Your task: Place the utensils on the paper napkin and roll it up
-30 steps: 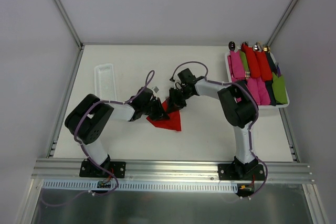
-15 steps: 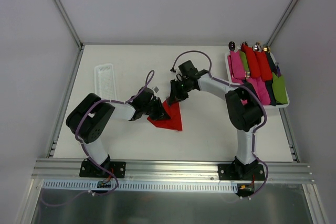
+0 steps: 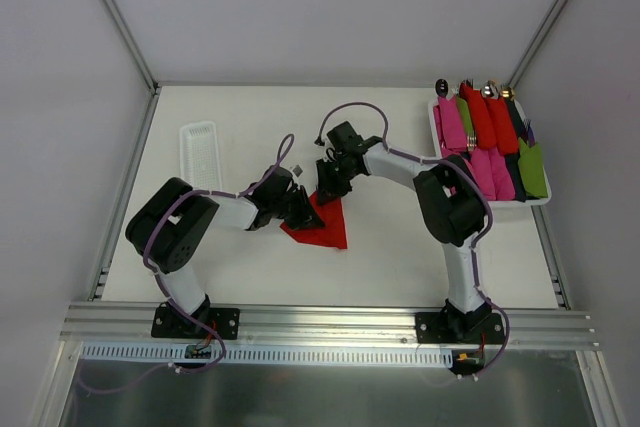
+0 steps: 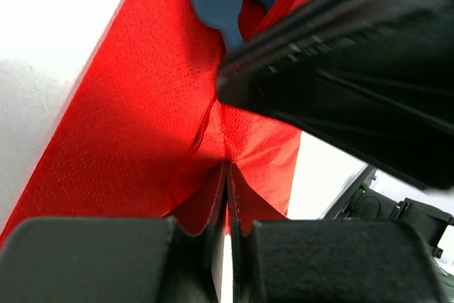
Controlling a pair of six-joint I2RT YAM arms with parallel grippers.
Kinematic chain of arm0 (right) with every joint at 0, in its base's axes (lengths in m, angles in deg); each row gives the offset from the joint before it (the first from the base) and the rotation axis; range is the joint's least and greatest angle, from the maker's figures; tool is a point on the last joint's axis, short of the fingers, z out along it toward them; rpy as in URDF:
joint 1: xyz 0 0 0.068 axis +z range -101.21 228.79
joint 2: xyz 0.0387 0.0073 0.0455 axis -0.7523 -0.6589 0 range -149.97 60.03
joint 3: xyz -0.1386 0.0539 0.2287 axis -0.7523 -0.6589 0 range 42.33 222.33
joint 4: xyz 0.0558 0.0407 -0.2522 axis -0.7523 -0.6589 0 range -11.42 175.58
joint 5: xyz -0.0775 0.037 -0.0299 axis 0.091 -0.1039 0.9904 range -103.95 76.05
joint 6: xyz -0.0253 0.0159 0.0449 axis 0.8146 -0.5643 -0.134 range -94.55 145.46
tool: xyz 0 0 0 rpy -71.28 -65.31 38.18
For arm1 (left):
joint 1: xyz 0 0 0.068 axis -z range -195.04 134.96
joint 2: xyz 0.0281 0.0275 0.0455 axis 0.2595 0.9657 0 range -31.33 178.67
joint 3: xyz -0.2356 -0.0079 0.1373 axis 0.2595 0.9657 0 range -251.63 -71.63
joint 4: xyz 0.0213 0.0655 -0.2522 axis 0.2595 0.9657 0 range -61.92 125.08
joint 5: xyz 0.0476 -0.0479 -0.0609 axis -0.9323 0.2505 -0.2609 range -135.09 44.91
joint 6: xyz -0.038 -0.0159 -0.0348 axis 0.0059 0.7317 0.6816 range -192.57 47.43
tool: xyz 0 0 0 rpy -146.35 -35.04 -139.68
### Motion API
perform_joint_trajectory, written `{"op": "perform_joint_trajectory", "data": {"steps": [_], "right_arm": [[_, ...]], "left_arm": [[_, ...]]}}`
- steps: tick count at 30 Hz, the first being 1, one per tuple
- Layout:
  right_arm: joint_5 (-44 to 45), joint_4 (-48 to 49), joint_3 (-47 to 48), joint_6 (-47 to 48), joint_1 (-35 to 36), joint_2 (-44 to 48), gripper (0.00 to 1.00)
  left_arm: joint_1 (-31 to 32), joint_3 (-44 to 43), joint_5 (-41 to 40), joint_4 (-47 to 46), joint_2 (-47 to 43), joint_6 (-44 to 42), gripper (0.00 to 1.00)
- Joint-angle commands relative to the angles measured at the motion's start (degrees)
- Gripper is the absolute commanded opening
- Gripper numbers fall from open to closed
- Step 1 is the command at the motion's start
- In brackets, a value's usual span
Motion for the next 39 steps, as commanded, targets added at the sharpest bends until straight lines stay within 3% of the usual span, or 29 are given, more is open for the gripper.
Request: {"op": "perform_joint_trajectory", "data": {"steps": [1, 10, 16, 26, 35, 39], "right_arm": [[2.9, -1.5, 2.1, 2.0, -0.5, -0.7, 0.13], [1.0, -1.5, 1.6, 3.5, -3.7, -0.6, 0.14], [-11.6, 1.9, 1.7, 1.7, -6.2, 4.0, 0.26], [-26.1, 8.5, -6.1, -0.7, -8.5, 8.2, 0.28], [-28.4, 22.8, -17.4, -11.7, -8.4, 6.2, 0.28], [-26.1, 23.4, -18.1, -12.1, -8.4, 4.7, 0.29]], "left_arm": [[0.2, 1.7, -4.9, 6.2, 1.6, -1.8, 0.0], [0.2, 1.3, -5.2, 7.1, 1.1, -3.1, 0.0], [-0.1, -1.0, -4.8, 9.7, 1.1, -6.7, 0.0], [-1.9, -4.6, -1.6, 13.9, 2.4, -13.9, 0.0], [-2.3, -4.9, -2.0, 14.5, 3.4, -15.1, 0.0], [-2.5, -5.1, -2.2, 14.6, 3.5, -15.7, 0.0]]}}
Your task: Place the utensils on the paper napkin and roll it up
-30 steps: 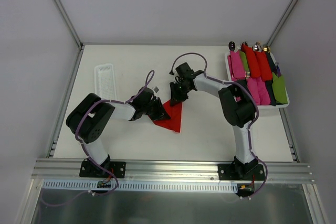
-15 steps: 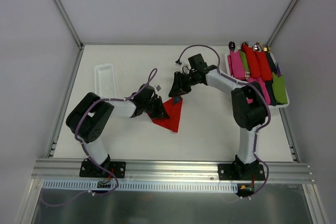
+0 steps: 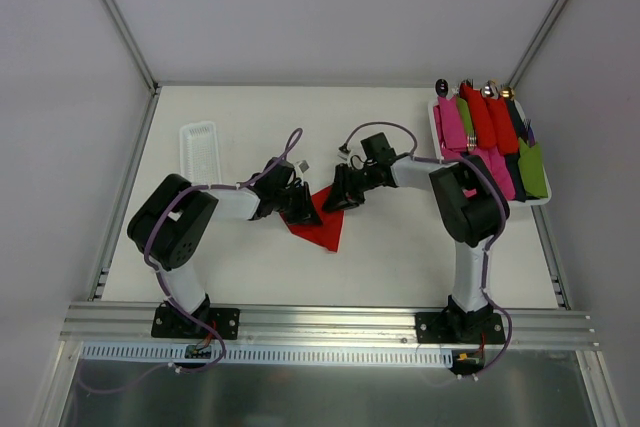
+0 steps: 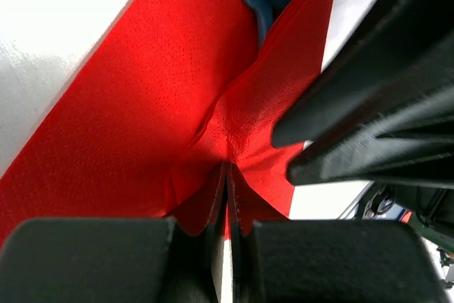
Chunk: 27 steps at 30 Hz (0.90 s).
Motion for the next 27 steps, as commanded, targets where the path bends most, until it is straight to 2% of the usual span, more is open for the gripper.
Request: {"op": "perform_joint_trajectory", "data": {"steps": [1, 11, 19, 23, 27], "right_arm": [[0.6, 4.9, -0.1, -2.6, 0.1, -0.7, 0.29], [7.4, 0.2, 1.5, -1.8, 0.4, -3.1, 0.29], [8.4, -3.3, 3.3, 1.4, 0.8, -3.4, 0.29], [11.0, -8.1, 4.2, 4.7, 0.6, 1.9, 0.29], [22.7, -15.3, 5.1, 6.8, 0.6, 10.9, 0.29]], "left_arm": [[-0.9, 0.5, -4.2, 5.4, 2.5, -4.3, 0.0], [-0.8, 0.6, -3.5, 5.4, 1.7, -5.7, 0.0], [-0.9, 0.7, -3.9, 5.5, 1.5, -4.5, 0.0], [-0.8, 1.4, -5.4, 5.2, 2.4, -1.3, 0.0], [-0.8, 4.3, -7.7, 1.9, 1.1, 3.2, 0.0]]}}
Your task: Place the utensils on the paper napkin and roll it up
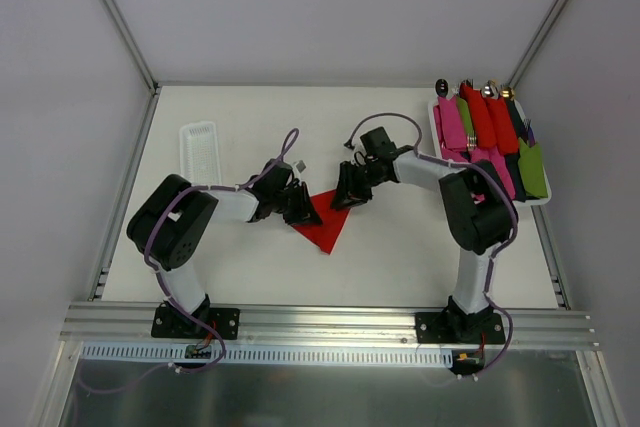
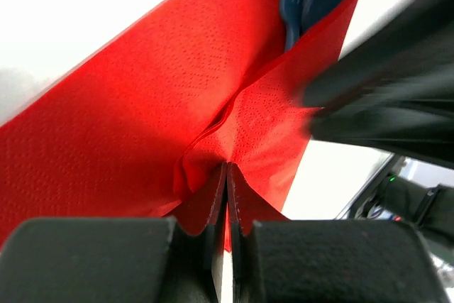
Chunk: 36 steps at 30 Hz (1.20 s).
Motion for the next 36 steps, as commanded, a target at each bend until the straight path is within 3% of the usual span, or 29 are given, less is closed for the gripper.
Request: {"op": "perform_joint_trajectory", "data": {"steps": [1, 5, 12, 16, 21, 36], "right_arm": [[12.2, -7.7, 1.9, 3.7, -0.3, 11.2, 0.3], [16.8, -8.7, 0.2, 6.7, 1.3, 15.2, 0.31], [-11.3, -1.8, -2.3, 7.8, 0.1, 11.4, 0.29], [-19.6, -3.1, -0.5, 13.3, -0.7, 7.3, 0.29], [-20.3, -9.0, 2.7, 16.1, -1.6, 2.1, 0.25], [-17.9, -2.6, 3.8, 5.3, -3.5, -8.8, 0.2]], "left_arm": [[-0.7, 4.1, -7.9, 2.6, 0.8, 3.2, 0.0], [-0.6, 5.0, -7.9, 0.0, 1.1, 3.9, 0.0], [-0.8, 4.2, -6.4, -1.0, 1.6, 0.3, 0.0], [-2.0, 1.1, -2.3, 2.0, 3.9, -4.7, 0.0], [-2.4, -0.1, -0.8, 3.2, 4.8, -8.6, 0.0], [-2.4, -0.1, -1.5, 3.7, 4.9, -10.2, 0.0]]}}
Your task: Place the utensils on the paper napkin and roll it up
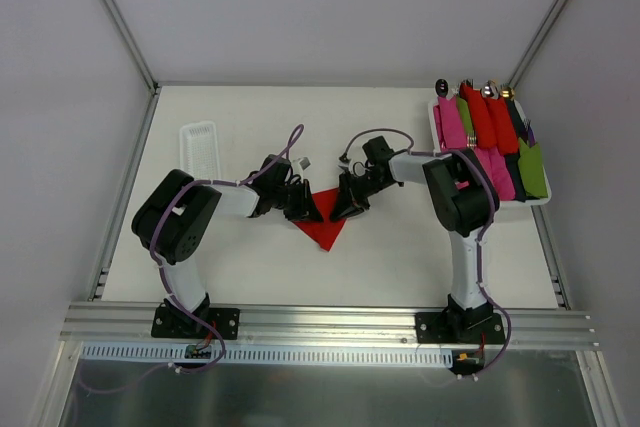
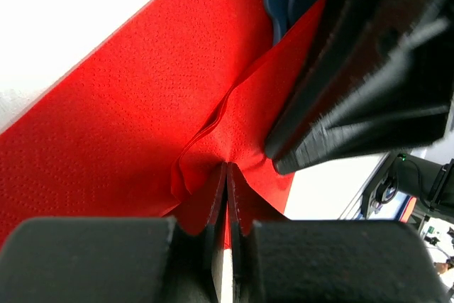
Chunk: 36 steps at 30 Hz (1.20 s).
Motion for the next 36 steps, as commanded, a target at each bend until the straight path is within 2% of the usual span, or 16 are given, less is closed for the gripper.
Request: {"op": "perform_joint_trajectory", "data": {"steps": [1, 8, 12, 15, 16, 18, 19, 20, 22, 25, 28, 34, 36], "right_arm": [[0.5, 2.0, 1.8, -3.6, -1.1, -1.7, 0.19], [0.9, 2.1, 1.5, -3.7, -1.2, -1.6, 0.19], [3.3, 1.8, 0.4, -1.6, -1.4, 4.6, 0.21], [11.3, -2.1, 1.3, 2.3, -1.3, 12.2, 0.24], [17.0, -4.0, 2.3, 3.3, -1.0, 15.2, 0.25], [23.5, -9.7, 5.4, 6.7, 0.2, 17.1, 0.32], [29.8, -11.7, 6.4, 7.2, 1.0, 17.9, 0.37], [32.5, -14.8, 7.1, 7.6, 2.4, 18.9, 0.47], [38.2, -17.2, 8.3, 7.3, 3.7, 19.2, 0.52], [41.6, -19.8, 8.0, 3.7, 5.7, 18.1, 0.51], [41.3, -21.1, 7.9, 1.2, 6.4, 15.5, 0.5], [39.7, -20.3, 8.0, -0.7, 6.7, 13.0, 0.49], [39.6, -19.0, 7.7, -1.6, 7.4, 13.2, 0.44]], "left_arm": [[-0.6, 1.2, -6.1, 6.1, 2.5, -4.6, 0.0], [-0.8, 1.2, -6.5, 6.6, 2.6, -4.5, 0.0], [-0.9, 1.4, -6.8, 6.6, 3.1, -3.2, 0.0], [-1.1, 1.6, -7.3, 6.6, 3.2, -1.3, 0.0], [-1.1, 1.7, -7.5, 6.6, 3.1, -0.8, 0.0], [-1.1, 2.2, -8.0, 6.3, 2.5, 0.4, 0.0], [-1.1, 2.5, -8.3, 5.8, 2.2, 0.8, 0.0], [-1.1, 3.2, -8.9, 5.4, 1.5, 1.7, 0.0], [-1.1, 3.9, -9.7, 4.8, 0.8, 3.1, 0.0], [-1.1, 7.5, -13.9, 3.0, -1.3, 9.9, 0.0], [-0.6, 13.0, -18.3, -1.8, -3.5, 18.9, 0.0], [5.6, 18.5, -29.6, -3.0, -6.3, 34.0, 0.0], [8.7, 18.8, -32.8, -2.9, -6.1, 39.1, 0.0]]}}
